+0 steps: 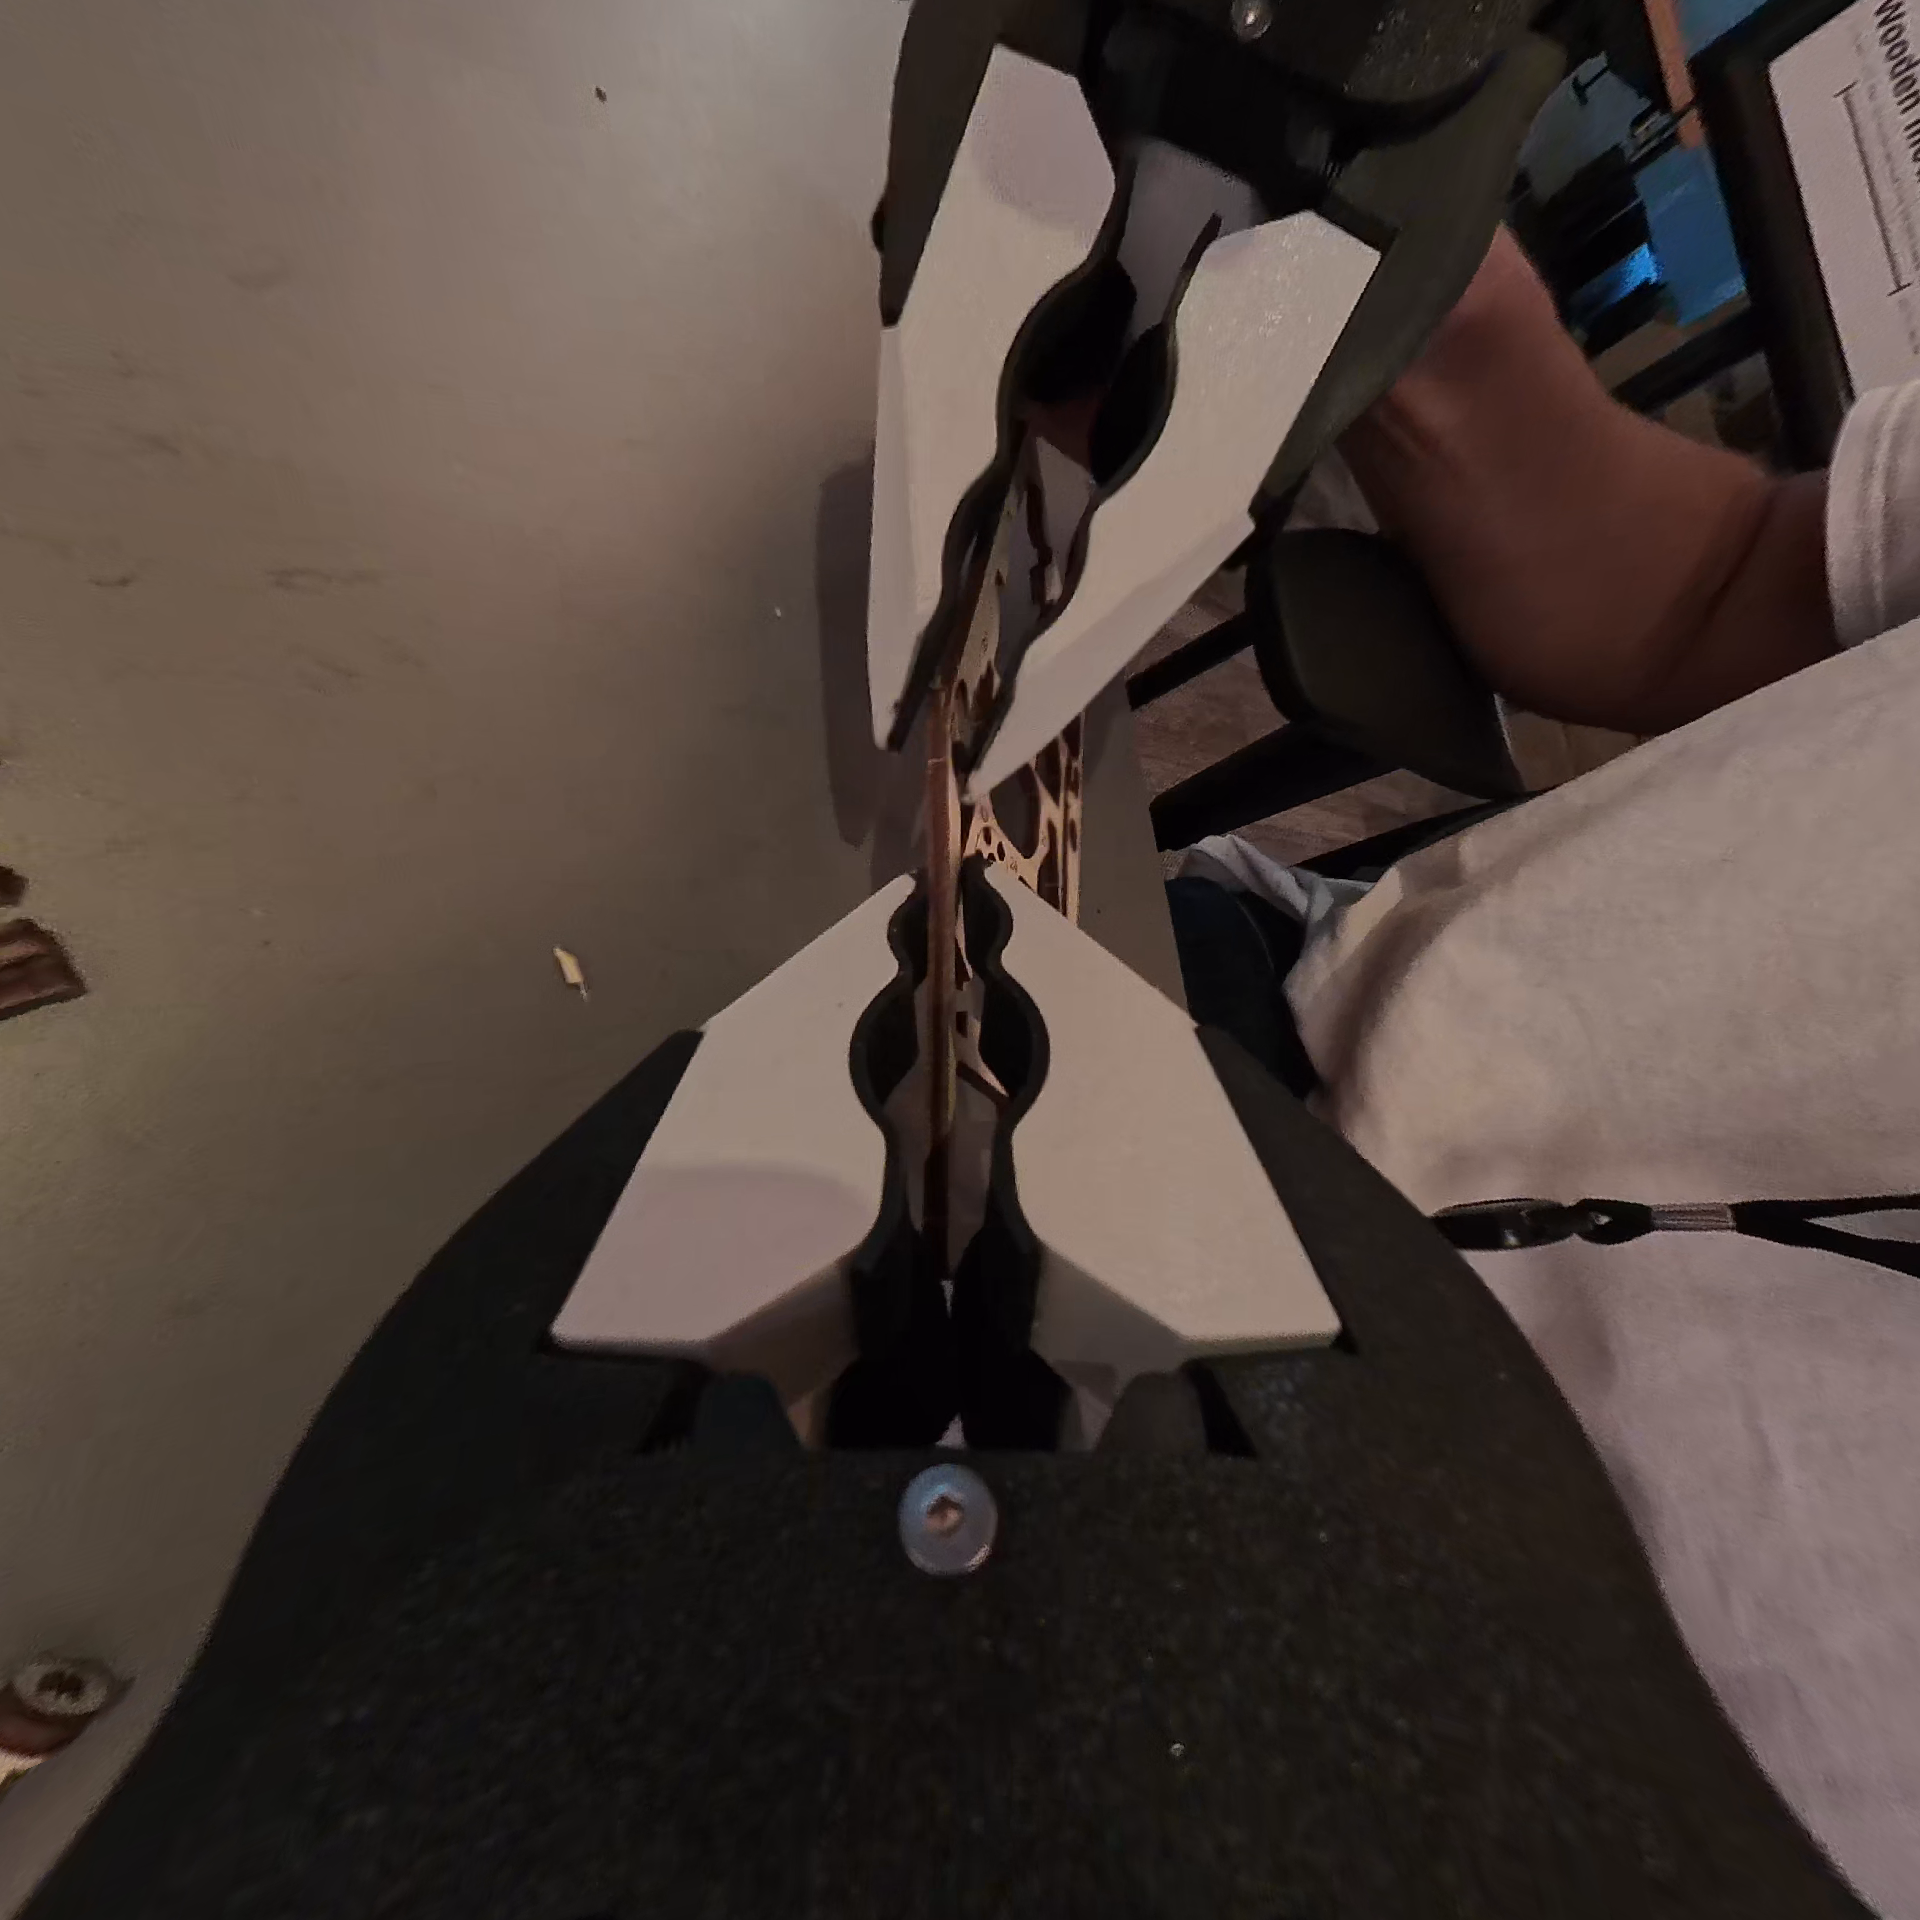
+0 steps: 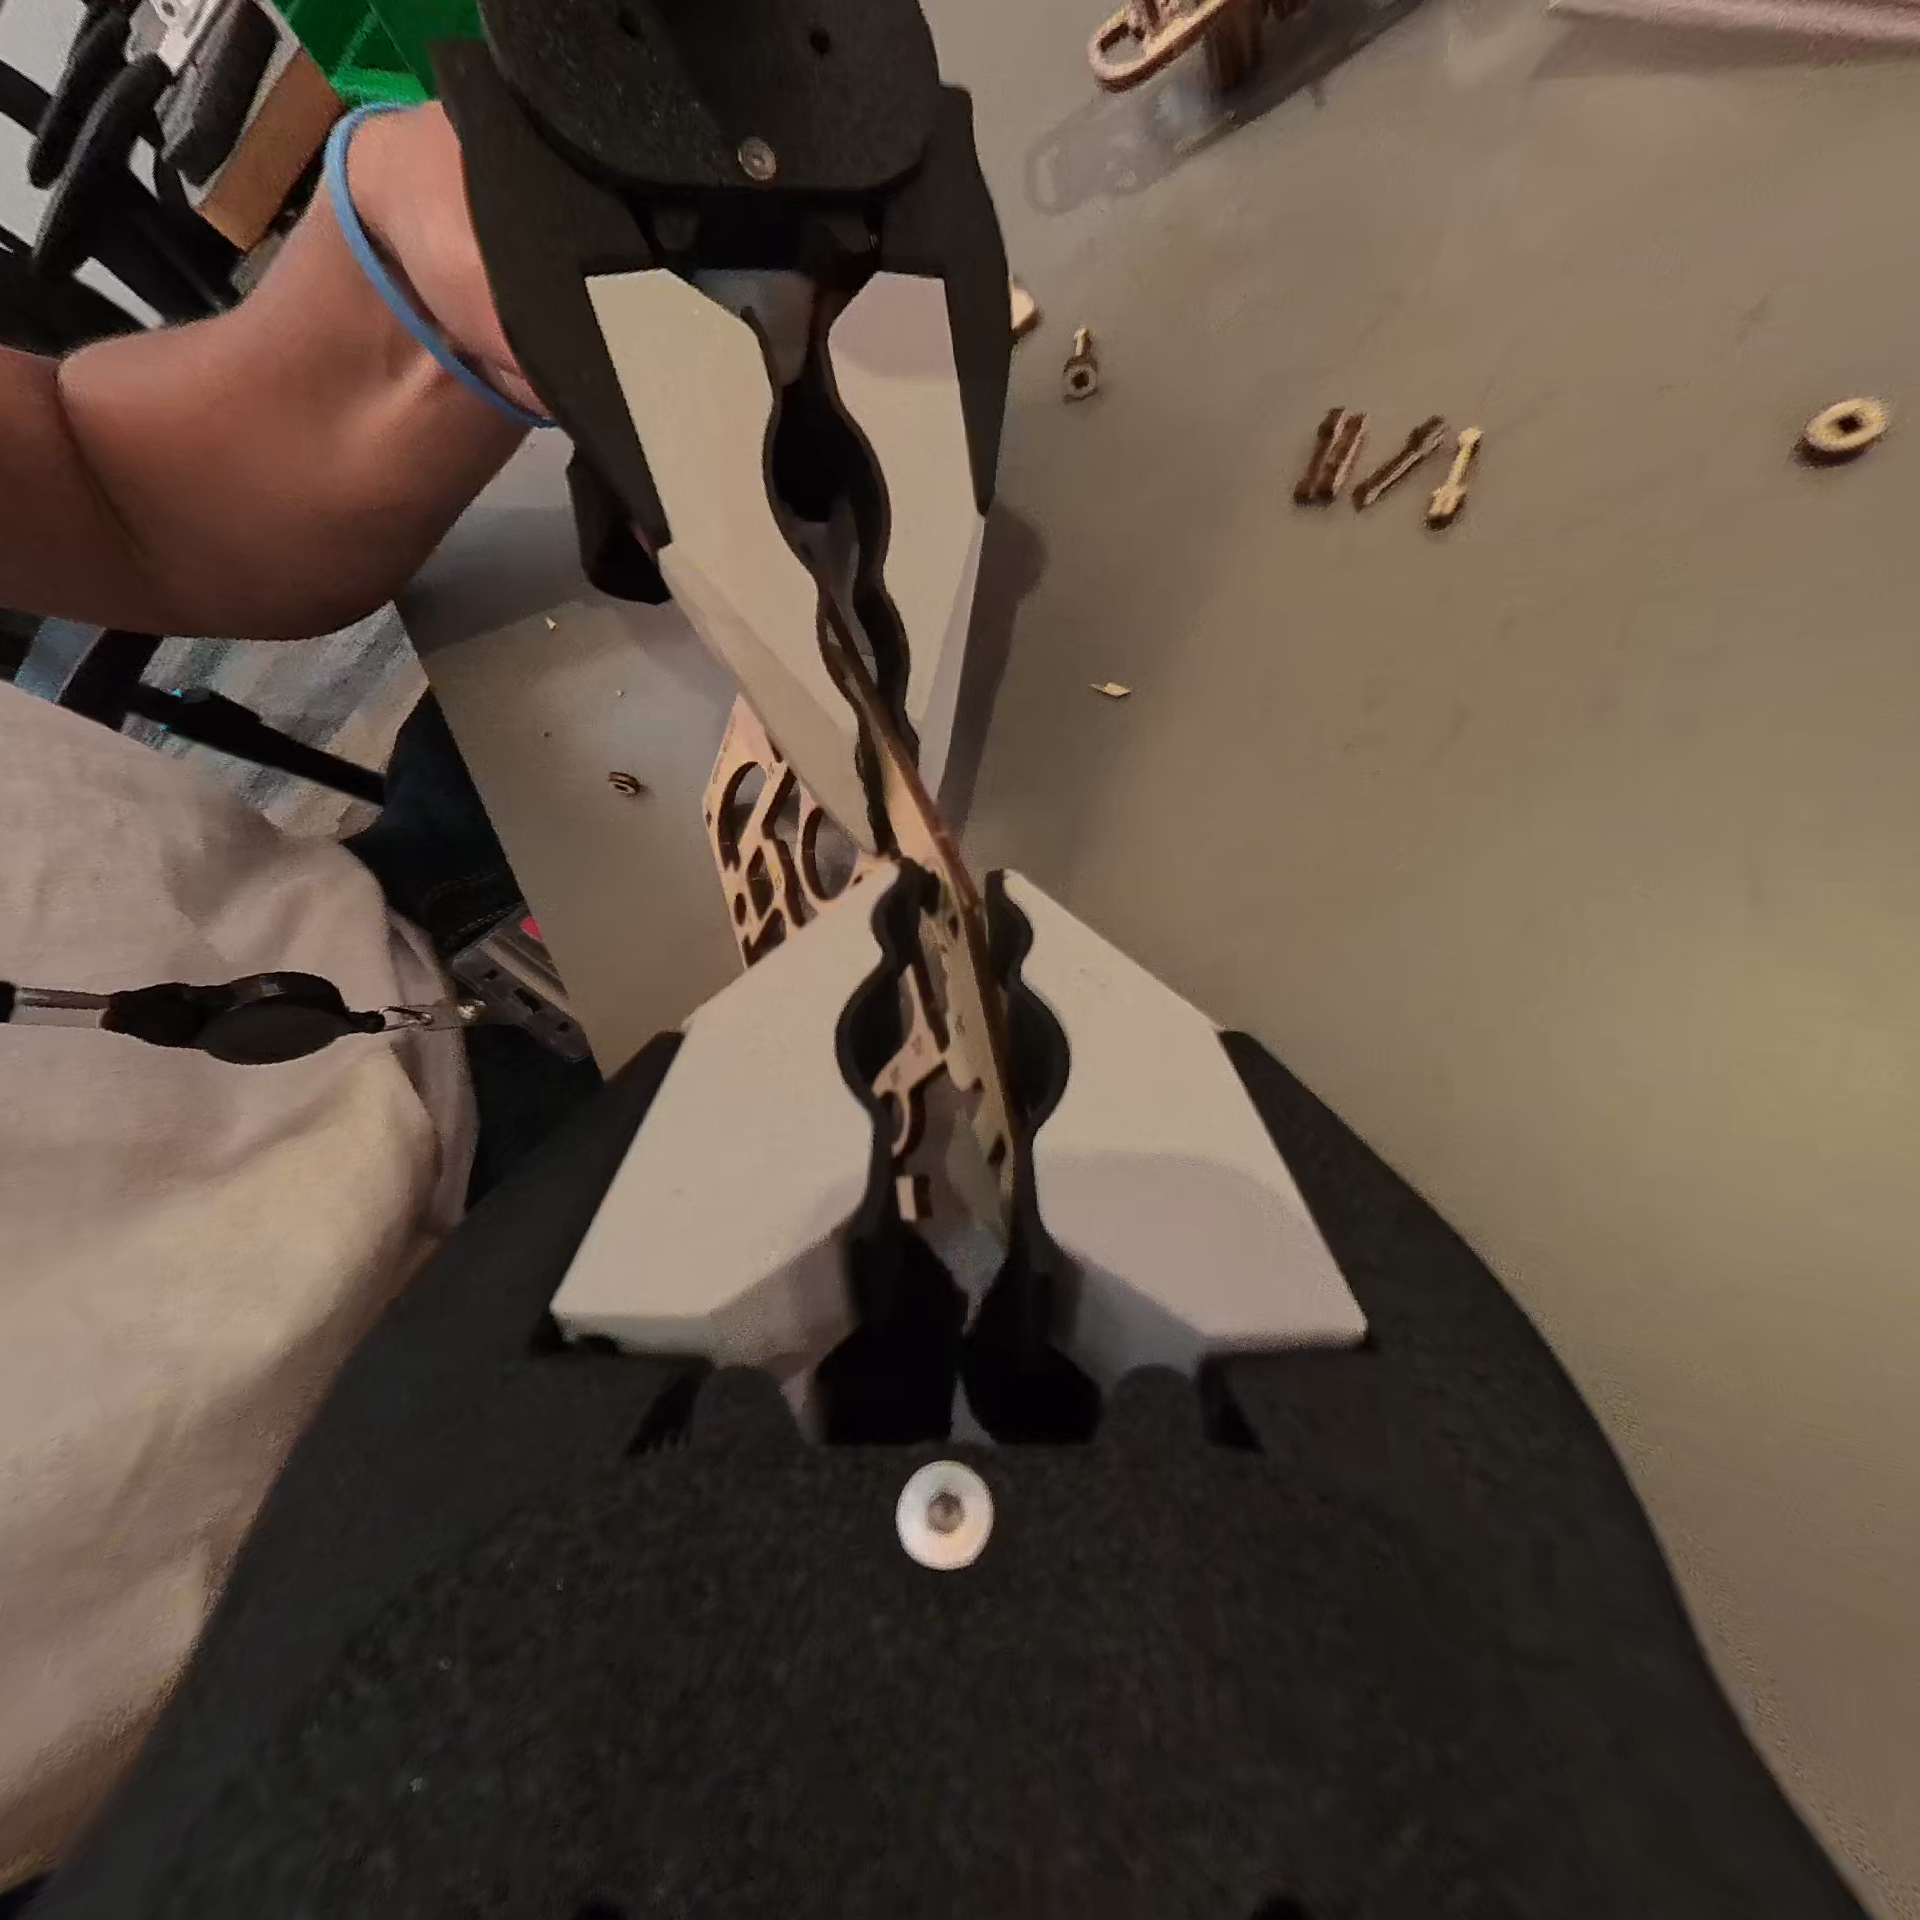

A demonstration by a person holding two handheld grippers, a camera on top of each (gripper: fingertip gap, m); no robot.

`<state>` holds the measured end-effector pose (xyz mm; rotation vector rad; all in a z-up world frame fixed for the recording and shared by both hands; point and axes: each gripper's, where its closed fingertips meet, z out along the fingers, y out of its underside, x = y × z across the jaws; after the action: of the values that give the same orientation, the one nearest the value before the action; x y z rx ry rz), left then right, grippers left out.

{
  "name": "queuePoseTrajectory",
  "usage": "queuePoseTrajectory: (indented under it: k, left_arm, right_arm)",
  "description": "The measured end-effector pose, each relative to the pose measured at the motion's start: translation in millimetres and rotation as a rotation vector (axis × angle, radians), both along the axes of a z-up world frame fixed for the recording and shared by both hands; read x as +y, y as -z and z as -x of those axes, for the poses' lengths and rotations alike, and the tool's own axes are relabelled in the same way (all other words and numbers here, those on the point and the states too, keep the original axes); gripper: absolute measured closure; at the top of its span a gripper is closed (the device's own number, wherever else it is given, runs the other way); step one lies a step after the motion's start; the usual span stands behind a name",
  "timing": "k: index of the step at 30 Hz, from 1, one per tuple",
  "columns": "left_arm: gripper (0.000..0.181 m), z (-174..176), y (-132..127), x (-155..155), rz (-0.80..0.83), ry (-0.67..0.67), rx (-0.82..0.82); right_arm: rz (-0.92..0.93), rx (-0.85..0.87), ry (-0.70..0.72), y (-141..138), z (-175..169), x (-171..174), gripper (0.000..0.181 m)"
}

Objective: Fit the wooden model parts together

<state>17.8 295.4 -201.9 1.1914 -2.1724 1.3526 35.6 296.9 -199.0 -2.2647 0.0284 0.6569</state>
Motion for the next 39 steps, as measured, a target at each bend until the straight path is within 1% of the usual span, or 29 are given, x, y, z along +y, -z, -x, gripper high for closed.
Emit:
queuePoseTrajectory:
  k: [2, 5, 7, 8, 9, 11, 13, 18, 20, 21, 24, 28, 30, 33, 36, 37, 39]
  left_arm:
    - [0.178, 0, 5, -2, -0.022, -0.003, 0.007]
    - [0.179, -2, 2, -3, 0.015, -0.019, 0.020]
    - [0.179, -1, 5, -5, 0.005, -0.015, 0.034]
    - [0.179, -1, 7, -5, 0.009, -0.017, 0.051]
    - [0.179, -2, 9, -5, 0.019, -0.025, 0.075]
    - [0.178, 0, 15, -6, 0.031, -0.032, 0.118]
    - [0.177, 1, 22, -8, 0.012, -0.029, 0.135]
    - [0.179, 0, 26, -8, 0.035, -0.050, 0.177]
    - [0.179, -1, 26, -8, 0.041, -0.050, 0.188]
    - [0.180, -1, 26, -7, 0.044, -0.050, 0.197]
    - [0.181, -2, 26, -7, 0.051, -0.048, 0.206]
    - [0.180, -2, 26, -7, 0.056, -0.047, 0.226]
    - [0.180, -3, 26, -7, 0.061, -0.056, 0.251]
    - [0.180, -3, 26, -7, 0.065, -0.062, 0.277]
    - [0.180, -3, 26, -7, 0.069, -0.068, 0.298]
    - [0.180, -4, 26, -7, 0.069, -0.072, 0.306]
    - [0.180, -4, 26, -7, 0.068, -0.075, 0.312]
  right_arm:
    - [0.036, -0.040, -0.001, 7, 0, -1, 0.171]
    - [0.010, -0.004, 0.004, 1, -1, -3, 0.172]
    - [0.022, 0.029, 0.017, 2, -4, -6, 0.168]
    - [0.024, 0.021, 0.050, 3, -11, -6, 0.165]
    - [0.025, -0.009, 0.068, 4, -15, -7, 0.165]
    - [0.056, -0.126, 0.039, 13, -15, -12, 0.165]
    - [0.078, -0.194, 0.027, 20, -15, -12, 0.164]
    - [0.102, -0.228, 0.016, 26, -16, -12, 0.163]
    - [0.117, -0.222, -0.010, 30, -13, -12, 0.158]
    - [0.131, -0.212, -0.017, 31, -11, -11, 0.159]
    - [0.144, -0.261, -0.025, 30, -12, -10, 0.160]
    - [0.102, -0.126, 0.016, 28, -12, -11, 0.164]
    - [0.095, -0.127, 0.028, 29, -15, -11, 0.167]
    - [0.115, -0.211, 0.019, 29, -15, -11, 0.167]
    - [0.134, -0.249, 0.027, 29, -16, -11, 0.165]
    - [0.136, -0.240, 0.008, 28, -11, -11, 0.177]
    - [0.148, -0.327, -0.004, 28, -11, -11, 0.177]
